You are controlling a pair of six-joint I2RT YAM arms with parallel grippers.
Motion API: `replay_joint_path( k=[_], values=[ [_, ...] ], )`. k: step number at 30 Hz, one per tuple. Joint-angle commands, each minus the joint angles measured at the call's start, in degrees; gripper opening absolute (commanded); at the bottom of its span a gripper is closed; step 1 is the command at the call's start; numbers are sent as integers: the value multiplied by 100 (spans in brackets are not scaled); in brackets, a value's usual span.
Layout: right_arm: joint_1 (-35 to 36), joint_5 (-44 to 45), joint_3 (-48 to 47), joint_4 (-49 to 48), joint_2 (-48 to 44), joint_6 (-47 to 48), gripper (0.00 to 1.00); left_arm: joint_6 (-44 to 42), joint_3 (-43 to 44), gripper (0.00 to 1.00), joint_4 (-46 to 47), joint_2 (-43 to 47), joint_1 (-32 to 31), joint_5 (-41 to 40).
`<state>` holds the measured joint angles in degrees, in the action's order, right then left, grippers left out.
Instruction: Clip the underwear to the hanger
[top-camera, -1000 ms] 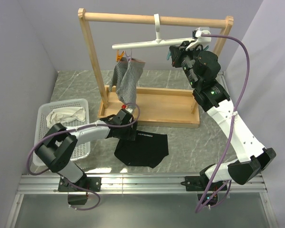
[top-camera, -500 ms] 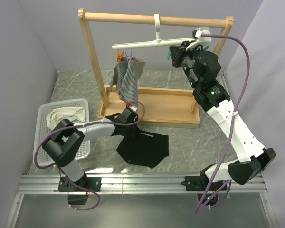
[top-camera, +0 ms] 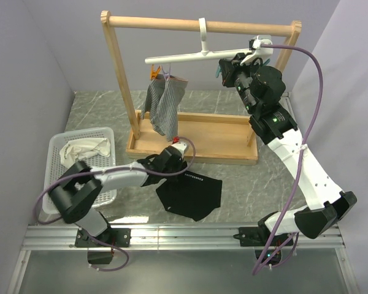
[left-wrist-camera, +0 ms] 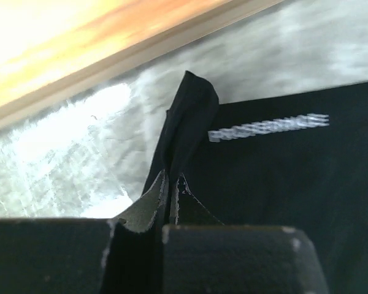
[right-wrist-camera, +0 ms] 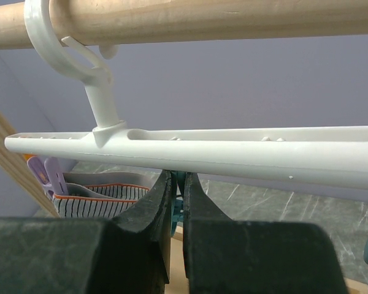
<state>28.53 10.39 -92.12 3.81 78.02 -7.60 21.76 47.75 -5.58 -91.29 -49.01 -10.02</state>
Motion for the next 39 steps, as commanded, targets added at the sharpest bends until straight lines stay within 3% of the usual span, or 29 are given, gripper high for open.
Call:
replay_joint_path(
  k=[1,5,12,27,39],
  values=[
    [-23,182,44,-232,-340,-93,0,-663,-318,0,1400,1006,-143,44],
    [-23,174,124,-241,-384,-146,0,-1286,-556,0,2341,1595,-161,193],
    [-23,104,220,-258,-428,-260,0,-1385,93,0,2852,1649,-161,211],
    [-15,-160,194,-250,-454,-532,0,-524,2088,0,2448,903,-73,211],
    [-32,-345,273,-276,-463,-682,0,188,2854,0,2448,384,296,615]
  ],
)
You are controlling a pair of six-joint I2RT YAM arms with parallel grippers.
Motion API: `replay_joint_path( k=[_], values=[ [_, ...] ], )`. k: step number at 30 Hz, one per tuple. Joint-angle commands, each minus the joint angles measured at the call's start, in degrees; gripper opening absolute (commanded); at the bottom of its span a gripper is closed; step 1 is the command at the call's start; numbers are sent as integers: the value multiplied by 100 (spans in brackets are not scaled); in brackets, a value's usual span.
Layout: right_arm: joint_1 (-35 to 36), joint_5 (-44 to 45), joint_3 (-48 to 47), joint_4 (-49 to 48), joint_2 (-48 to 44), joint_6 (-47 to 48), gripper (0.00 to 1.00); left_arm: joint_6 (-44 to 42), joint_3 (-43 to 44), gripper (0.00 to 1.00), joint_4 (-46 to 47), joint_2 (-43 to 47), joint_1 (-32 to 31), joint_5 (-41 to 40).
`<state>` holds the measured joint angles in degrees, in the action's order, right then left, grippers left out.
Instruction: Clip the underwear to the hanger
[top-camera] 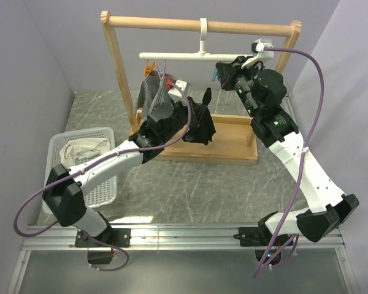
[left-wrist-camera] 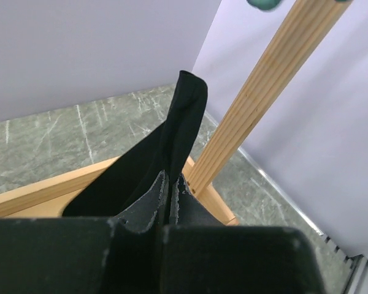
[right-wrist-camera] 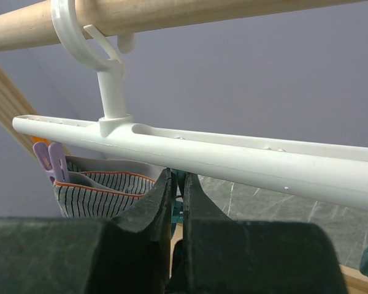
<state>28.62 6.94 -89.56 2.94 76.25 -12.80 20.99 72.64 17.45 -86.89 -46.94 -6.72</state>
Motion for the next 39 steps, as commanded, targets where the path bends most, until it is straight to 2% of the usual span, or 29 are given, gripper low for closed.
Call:
replay_joint_path(
  k=[1,15,39],
  values=[
    [-32,0,17,-197,-286,-153,0,291,382,0,170,-73,106,329],
    [-32,-184,88,-232,-260,-214,0,889,453,0,592,-161,378,1251],
    [-41,-219,184,-215,-268,-83,0,1091,602,0,944,-214,466,1551]
  ],
)
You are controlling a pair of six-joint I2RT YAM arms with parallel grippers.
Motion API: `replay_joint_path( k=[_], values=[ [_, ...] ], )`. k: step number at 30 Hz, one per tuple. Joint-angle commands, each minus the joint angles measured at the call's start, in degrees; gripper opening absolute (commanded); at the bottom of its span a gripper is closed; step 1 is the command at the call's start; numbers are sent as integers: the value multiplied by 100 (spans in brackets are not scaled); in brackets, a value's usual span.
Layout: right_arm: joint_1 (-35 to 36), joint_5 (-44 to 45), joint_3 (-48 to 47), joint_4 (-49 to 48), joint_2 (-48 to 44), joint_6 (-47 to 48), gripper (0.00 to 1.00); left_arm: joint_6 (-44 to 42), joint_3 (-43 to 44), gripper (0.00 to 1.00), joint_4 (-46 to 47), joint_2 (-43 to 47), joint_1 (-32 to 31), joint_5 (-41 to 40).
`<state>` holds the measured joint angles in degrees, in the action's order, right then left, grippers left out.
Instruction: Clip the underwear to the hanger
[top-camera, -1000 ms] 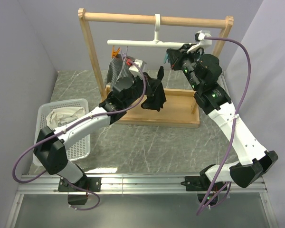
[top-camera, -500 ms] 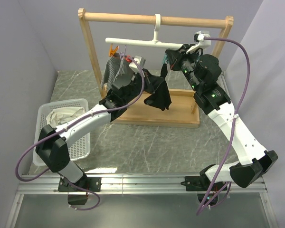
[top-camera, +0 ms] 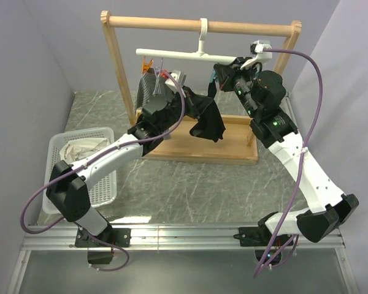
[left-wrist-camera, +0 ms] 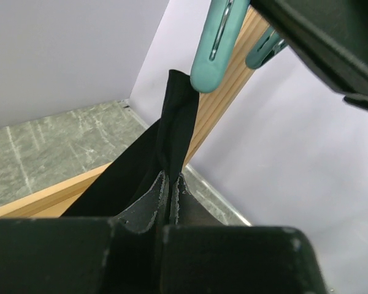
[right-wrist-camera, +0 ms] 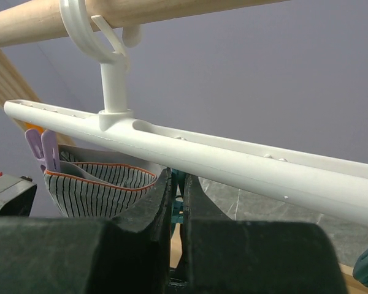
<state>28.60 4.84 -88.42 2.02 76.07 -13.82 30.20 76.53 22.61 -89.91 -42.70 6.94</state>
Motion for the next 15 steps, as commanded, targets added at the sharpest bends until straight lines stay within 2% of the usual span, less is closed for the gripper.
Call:
replay_joint_path(
  k=[1,15],
  values=[
    [-39,-10,79,-132,-242,20,0,180,196,0,472,88,42,202],
    [-47,-62,71,-123,-198,-24,0,338,222,0,639,105,60,404]
  ],
)
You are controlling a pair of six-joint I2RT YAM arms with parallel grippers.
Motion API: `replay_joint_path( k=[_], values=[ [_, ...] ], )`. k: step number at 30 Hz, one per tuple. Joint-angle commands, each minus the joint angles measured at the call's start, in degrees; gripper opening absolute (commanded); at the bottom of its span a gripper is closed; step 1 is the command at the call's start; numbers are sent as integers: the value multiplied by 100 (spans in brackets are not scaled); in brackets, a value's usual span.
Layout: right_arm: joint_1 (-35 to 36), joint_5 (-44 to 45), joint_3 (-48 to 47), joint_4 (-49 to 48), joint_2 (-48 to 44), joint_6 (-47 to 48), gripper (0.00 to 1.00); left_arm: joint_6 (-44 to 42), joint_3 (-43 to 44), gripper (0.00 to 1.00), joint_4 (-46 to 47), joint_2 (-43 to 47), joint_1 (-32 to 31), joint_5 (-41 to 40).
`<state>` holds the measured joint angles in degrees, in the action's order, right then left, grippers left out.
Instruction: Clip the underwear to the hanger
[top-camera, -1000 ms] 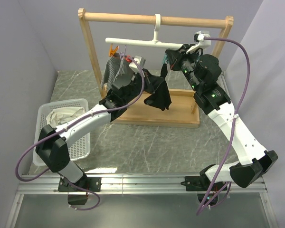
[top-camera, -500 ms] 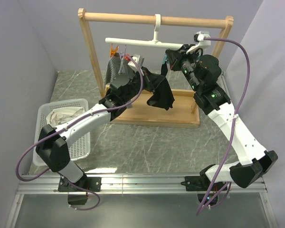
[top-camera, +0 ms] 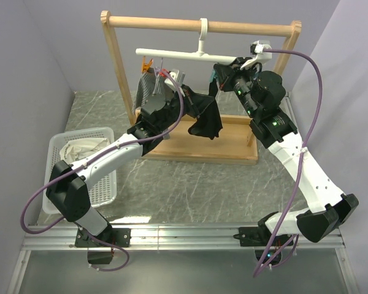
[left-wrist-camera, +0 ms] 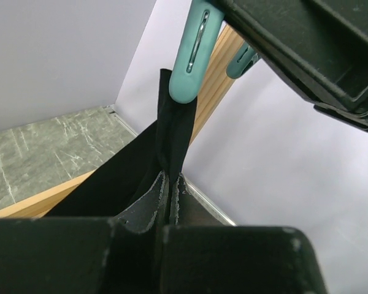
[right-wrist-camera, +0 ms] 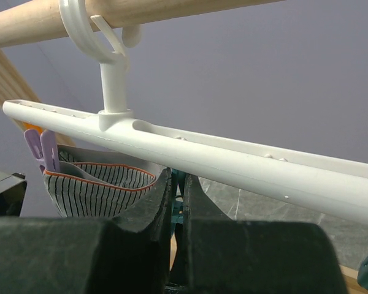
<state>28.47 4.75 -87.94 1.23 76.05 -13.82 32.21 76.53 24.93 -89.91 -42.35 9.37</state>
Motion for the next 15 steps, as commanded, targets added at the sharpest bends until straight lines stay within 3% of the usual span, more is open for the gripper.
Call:
replay_joint_path(
  k=[1,15],
  values=[
    [-34,-62,14,-44,-196,-15,0,137,222,0,425,105,34,162],
    [-43,-89,-4,0,-196,-33,0,189,327,0,522,87,51,206]
  ],
)
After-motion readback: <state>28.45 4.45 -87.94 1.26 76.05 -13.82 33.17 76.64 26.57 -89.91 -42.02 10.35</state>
